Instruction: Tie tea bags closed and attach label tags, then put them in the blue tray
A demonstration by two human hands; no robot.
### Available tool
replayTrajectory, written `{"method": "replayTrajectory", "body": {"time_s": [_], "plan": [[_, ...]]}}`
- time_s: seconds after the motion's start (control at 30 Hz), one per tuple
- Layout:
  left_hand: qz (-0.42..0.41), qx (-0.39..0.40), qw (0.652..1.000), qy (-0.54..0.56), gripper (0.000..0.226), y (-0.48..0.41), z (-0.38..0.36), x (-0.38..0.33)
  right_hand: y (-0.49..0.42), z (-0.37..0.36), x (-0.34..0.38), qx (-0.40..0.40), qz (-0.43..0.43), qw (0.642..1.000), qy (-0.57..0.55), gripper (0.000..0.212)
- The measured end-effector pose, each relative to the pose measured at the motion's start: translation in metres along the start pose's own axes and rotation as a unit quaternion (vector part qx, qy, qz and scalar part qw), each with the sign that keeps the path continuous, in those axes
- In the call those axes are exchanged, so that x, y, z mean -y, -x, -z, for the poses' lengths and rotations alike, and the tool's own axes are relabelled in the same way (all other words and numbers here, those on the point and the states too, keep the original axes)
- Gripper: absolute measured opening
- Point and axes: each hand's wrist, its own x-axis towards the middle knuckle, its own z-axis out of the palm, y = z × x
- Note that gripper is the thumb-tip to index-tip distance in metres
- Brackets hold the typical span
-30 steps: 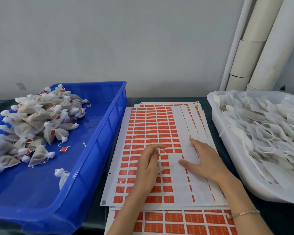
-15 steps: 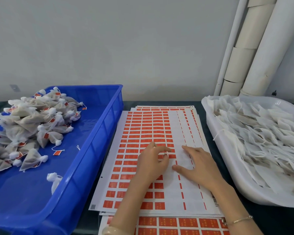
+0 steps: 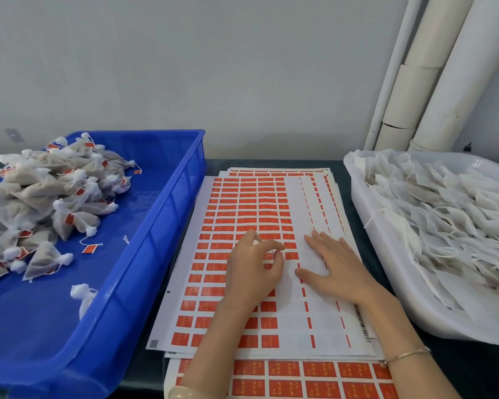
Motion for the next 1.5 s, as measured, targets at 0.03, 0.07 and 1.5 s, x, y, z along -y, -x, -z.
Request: {"method": "replayTrajectory", "body": {"time_s": [0.03,0.07,1.5], "plan": [[-0.007,-0.01,1.0,-0.003,0.019,0.001,0.0,0.0,0.0,0.001,0.0,0.001,0.002,1.0,0.001,0.084],[-0.013,-0.018,1.0,-0.006,0.02,0.002,-0.001,0.0,0.001,0.001,-0.001,-0.001,0.005,1.0,0.001,0.085],[-0.098,-0.028,0.993,0.053,0.029,0.007,0.004,-0.001,0.013,0.019,-0.003,0.067,-0.137,0.78,-0.607,0.02]]}}
